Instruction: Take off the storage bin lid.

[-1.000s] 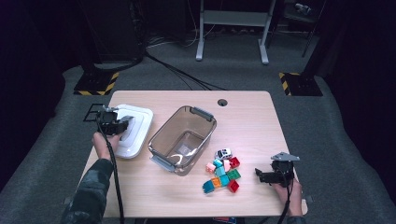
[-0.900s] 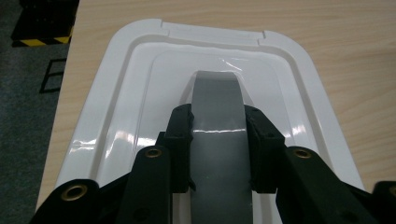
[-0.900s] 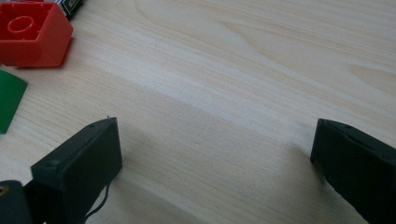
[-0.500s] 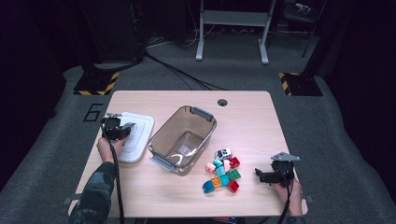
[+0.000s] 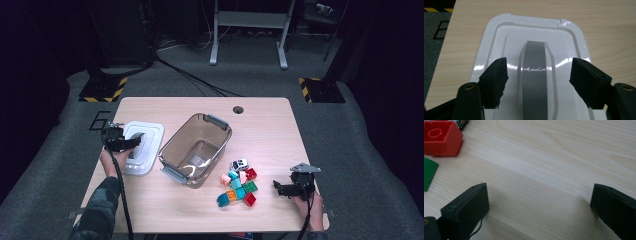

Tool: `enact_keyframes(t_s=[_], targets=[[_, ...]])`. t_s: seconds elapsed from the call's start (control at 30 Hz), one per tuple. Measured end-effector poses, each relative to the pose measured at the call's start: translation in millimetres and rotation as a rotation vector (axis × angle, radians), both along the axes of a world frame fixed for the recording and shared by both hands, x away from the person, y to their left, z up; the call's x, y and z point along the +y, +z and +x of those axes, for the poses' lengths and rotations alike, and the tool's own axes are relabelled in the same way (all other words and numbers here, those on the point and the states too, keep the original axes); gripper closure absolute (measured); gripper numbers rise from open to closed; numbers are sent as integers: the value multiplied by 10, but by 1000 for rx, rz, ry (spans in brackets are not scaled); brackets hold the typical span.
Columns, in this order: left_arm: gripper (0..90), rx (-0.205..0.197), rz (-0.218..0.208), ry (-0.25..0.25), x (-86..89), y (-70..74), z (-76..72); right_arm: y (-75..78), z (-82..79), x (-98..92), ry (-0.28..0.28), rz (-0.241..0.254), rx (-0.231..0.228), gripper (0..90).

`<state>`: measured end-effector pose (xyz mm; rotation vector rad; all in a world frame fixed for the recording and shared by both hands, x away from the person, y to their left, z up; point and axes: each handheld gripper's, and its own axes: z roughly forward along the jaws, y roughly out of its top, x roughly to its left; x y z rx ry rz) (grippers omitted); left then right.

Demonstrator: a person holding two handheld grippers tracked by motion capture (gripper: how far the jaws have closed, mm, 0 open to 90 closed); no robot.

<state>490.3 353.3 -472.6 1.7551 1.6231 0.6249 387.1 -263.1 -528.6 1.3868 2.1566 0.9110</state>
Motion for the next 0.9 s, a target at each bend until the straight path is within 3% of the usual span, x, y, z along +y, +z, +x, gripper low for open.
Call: enact_keyframes(t_s=[0.23, 0.47, 0.63, 0.7, 0.9], targets=[[197, -45, 77, -67, -78, 80, -235, -4, 0, 2, -3, 2, -9, 11], [151, -94, 104, -127, -112, 156, -551, 0, 0, 0, 0, 0, -1, 12], [142, -117, 113, -153, -161, 122, -748, -2, 1, 1, 0, 2, -2, 12], [127, -109, 124, -170, -178, 103, -822, -4, 0, 3, -4, 2, -8, 12], [78, -123, 143, -199, -279, -24, -1075, -4, 1, 3, -4, 2, -8, 12]])
